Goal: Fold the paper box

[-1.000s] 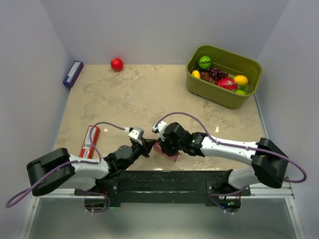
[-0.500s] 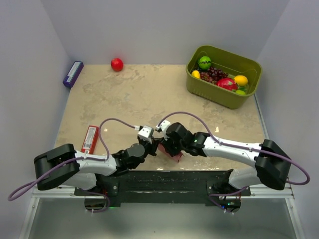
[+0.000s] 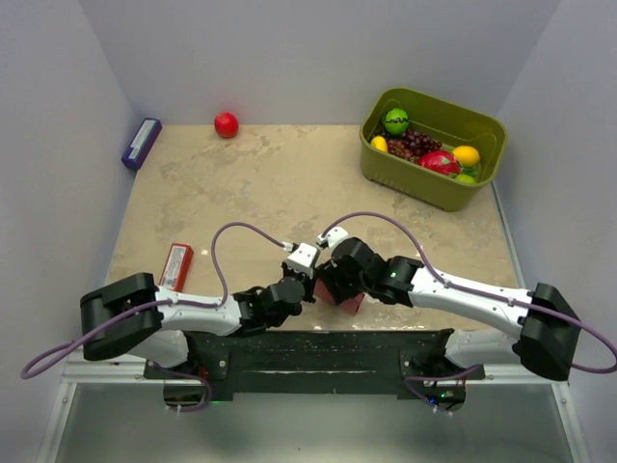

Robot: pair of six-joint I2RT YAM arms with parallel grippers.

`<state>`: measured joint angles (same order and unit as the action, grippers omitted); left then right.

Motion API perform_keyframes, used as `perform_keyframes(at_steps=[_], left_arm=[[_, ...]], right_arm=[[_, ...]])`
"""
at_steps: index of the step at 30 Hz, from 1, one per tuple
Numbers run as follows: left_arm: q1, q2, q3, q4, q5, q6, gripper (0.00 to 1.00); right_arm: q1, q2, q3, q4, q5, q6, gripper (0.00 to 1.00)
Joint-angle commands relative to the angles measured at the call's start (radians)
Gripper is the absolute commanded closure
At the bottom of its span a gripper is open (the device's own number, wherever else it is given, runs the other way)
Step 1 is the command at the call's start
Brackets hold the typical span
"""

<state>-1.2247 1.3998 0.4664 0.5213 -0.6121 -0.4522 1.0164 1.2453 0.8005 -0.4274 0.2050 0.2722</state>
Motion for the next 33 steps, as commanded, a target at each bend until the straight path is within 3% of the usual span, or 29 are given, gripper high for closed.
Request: perform_keyframes(at_steps=[1, 9, 15, 20, 33], left_arm=[[-0.022, 0.044, -0.048, -0.270, 0.029, -0.002, 1.00], [-0.032, -0.001, -0.068, -0.268, 0.012, -0.026, 1.00], [-0.032, -0.005, -0.066, -0.279, 0.014, -0.029, 1.00], [-0.033, 0.005, -0.057, -0.285, 0.017, -0.034, 1.00], [-0.033, 0.013, -0.055, -0.276, 0.029, -0.028, 1.00]], right_arm=[[0.010, -0.112, 0.046, -0.097, 0.112, 0.128, 0.33], [0.010, -0.219, 0.065, -0.295, 0.200, 0.286, 0.31], [0.010, -0.283, 0.048, -0.332, 0.152, 0.312, 0.34], [0.013, -0.273, 0.045, -0.347, 0.090, 0.334, 0.40], [0.039, -0.230, -0.027, -0.379, 0.106, 0.456, 0.53]])
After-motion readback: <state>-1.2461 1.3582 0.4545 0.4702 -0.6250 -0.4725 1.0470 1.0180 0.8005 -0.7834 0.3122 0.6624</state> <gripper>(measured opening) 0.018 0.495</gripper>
